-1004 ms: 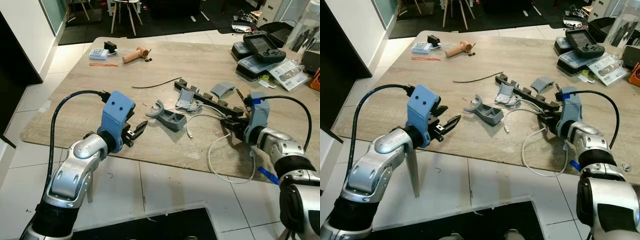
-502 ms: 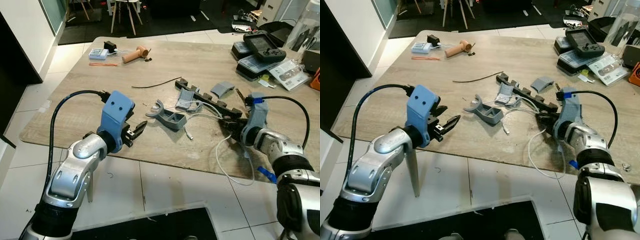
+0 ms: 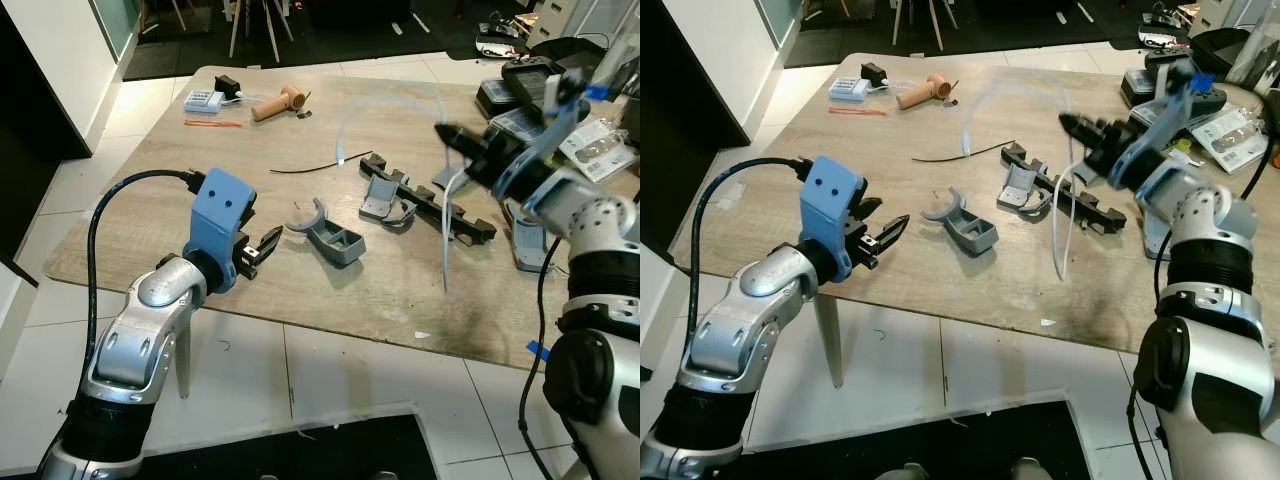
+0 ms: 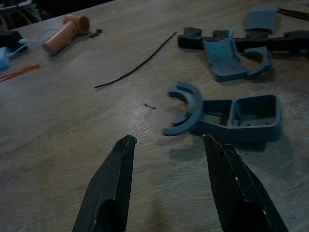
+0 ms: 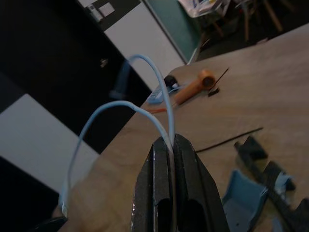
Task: Picking trash to rubbish bin
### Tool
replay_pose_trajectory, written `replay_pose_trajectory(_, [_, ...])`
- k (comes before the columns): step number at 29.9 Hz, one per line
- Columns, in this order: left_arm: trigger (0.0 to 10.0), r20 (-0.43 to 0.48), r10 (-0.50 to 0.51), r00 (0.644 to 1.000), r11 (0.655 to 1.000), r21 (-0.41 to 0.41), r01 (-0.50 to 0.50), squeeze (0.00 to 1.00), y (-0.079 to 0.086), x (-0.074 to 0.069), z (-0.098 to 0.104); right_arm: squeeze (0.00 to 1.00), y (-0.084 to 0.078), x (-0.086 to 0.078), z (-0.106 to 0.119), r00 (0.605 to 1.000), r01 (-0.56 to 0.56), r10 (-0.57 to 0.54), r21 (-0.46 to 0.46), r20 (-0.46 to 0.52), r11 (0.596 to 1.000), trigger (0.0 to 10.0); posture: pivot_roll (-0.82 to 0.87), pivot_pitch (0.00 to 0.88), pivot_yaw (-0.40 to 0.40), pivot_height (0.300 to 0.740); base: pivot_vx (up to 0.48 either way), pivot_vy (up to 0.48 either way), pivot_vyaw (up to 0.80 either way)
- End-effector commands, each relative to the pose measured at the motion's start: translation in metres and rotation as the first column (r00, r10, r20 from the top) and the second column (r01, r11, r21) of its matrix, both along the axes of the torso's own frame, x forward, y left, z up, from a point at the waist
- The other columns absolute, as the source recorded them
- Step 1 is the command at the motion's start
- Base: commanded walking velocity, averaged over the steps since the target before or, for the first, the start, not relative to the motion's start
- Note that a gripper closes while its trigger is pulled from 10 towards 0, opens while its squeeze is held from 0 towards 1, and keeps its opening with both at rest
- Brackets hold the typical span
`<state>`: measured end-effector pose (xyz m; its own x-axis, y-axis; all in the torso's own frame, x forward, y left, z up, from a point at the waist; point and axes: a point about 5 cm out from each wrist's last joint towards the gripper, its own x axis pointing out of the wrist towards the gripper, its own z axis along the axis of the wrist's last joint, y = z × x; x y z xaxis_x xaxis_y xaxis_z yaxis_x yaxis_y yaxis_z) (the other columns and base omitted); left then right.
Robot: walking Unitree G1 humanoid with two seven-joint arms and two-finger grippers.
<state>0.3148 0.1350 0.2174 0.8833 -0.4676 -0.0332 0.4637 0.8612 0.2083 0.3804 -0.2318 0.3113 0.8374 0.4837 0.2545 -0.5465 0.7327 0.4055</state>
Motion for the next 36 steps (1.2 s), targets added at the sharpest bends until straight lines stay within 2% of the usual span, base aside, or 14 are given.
replay_pose_trajectory(1, [10.0, 0.007, 0.025, 1.0, 1.0, -0.012, -0.025, 0.0, 0.005, 0.001, 0.002, 0.0, -0.001, -0.001, -0.001, 0.999, 0.039, -0.039, -0.031, 0.01, 0.999, 0.0, 0.04, 0.153, 0.06, 0.74, 0.0, 0.0, 0.0])
replay_pose_trajectory(3, [10.0, 0.01, 0.035, 0.999, 0.999, -0.016, -0.035, 0.0, 0.005, 0.001, 0.002, 0.0, -0.001, -0.002, 0.001, 0.997, 0.07, -0.068, -0.053, 0.034, 0.996, 0.0, 0.04, 0.146, 0.052, 0.74, 0.0, 0.0, 0.0])
replay_pose_trajectory(4, [10.0, 0.015, 0.054, 0.998, 0.998, -0.024, -0.054, 0.0, 0.007, 0.002, 0.002, 0.0, -0.002, -0.004, 0.006, 0.991, 0.11, -0.105, -0.055, 0.079, 0.992, 0.0, 0.04, 0.146, 0.052, 0.74, 0.0, 0.0, 0.0])
replay_pose_trajectory(7, [10.0, 0.026, 0.135, 0.99, 0.989, -0.06, -0.134, 0.0, 0.015, 0.006, 0.005, 0.0, -0.003, -0.013, 0.018, 0.964, 0.187, -0.183, -0.006, 0.193, 0.982, 0.0, 0.04, 0.139, 0.035, 0.74, 0.0, 0.0, 0.0])
replay_pose_trajectory(14, [10.0, 0.06, 0.197, 0.979, 0.978, -0.086, -0.191, 0.0, 0.021, 0.013, 0.014, 0.0, -0.002, -0.019, 0.015, 0.928, 0.305, -0.293, -0.014, 0.23, 0.952, 0.0, 0.03, 0.133, 0.032, 0.74, 0.0, 0.0, 0.0])
replay_pose_trajectory(15, [10.0, 0.07, 0.226, 0.972, 0.971, -0.096, -0.219, 0.0, 0.022, 0.014, 0.017, 0.0, -0.008, -0.021, 0.015, 0.887, 0.396, -0.373, -0.033, 0.272, 0.918, 10.0, 0.03, 0.13, 0.028, 0.74, 0.0, 0.0, 0.0])
replay_pose_trajectory(17, [10.0, 0.07, 0.226, 0.972, 0.971, -0.096, -0.219, 0.0, 0.022, 0.014, 0.017, 0.0, -0.008, -0.021, 0.015, 0.887, 0.396, -0.373, -0.033, 0.272, 0.918, 10.0, 0.03, 0.13, 0.028, 0.74, 0.0, 0.0, 0.0])
replay_pose_trajectory(20, [10.0, 0.074, 0.306, 0.949, 0.947, -0.122, -0.296, 0.0, 0.028, 0.015, 0.015, 0.0, -0.009, -0.025, 0.012, 0.825, 0.506, -0.44, -0.114, 0.356, 0.855, 10.0, 0.02, 0.12, 0.024, 0.74, 0.0, 0.0, 0.0])
replay_pose_trajectory(22, [10.0, 0.084, 0.368, 0.926, 0.923, -0.154, -0.353, 0.0, 0.034, 0.015, 0.014, 0.0, -0.009, -0.028, 0.006, 0.803, 0.545, -0.462, -0.149, 0.376, 0.825, 10.0, 0.02, 0.115, 0.022, 0.74, 0.0, 0.0, 0.0])
replay_pose_trajectory(23, [10.0, 0.084, 0.368, 0.926, 0.923, -0.154, -0.353, 0.0, 0.034, 0.015, 0.014, 0.0, -0.009, -0.028, 0.006, 0.803, 0.545, -0.462, -0.149, 0.376, 0.825, 10.0, 0.02, 0.115, 0.022, 0.74, 0.0, 0.0, 0.0])
replay_pose_trajectory(25, [10.0, 0.083, 0.417, 0.905, 0.899, -0.184, -0.397, 0.0, 0.04, 0.013, 0.011, 0.0, -0.007, -0.035, -0.008, 0.776, 0.594, -0.504, -0.169, 0.381, 0.787, 10.0, 0.02, 0.103, 0.018, 0.74, 0.0, 0.0, 0.0])
replay_pose_trajectory(28, [10.0, 0.088, 0.425, 0.901, 0.896, -0.178, -0.406, 0.0, 0.041, 0.012, 0.009, 0.0, -0.006, -0.037, -0.017, 0.768, 0.61, -0.522, -0.176, 0.371, 0.773, 10.0, 0.01, 0.094, 0.014, 0.74, 0.0, 0.0, 0.0])
replay_pose_trajectory(30, [10.0, 0.084, 0.452, 0.888, 0.885, -0.169, -0.434, 0.0, 0.048, 0.01, 0.001, 0.0, -0.001, -0.039, -0.04, 0.771, 0.621, -0.526, -0.243, 0.358, 0.745, 10.0, 0.01, 0.082, 0.009, 0.74, 0.0, 0.0, 0.0])
replay_pose_trajectory(36, [10.0, 0.092, 0.513, 0.854, 0.851, -0.188, -0.491, 0.0, 0.064, 0.007, -0.005, 0.0, 0.003, -0.041, -0.055, 0.77, 0.623, -0.518, -0.263, 0.371, 0.737, 10.0, 0.02, 0.076, -0.012, 0.74, 0.0, 0.0, 0.0])
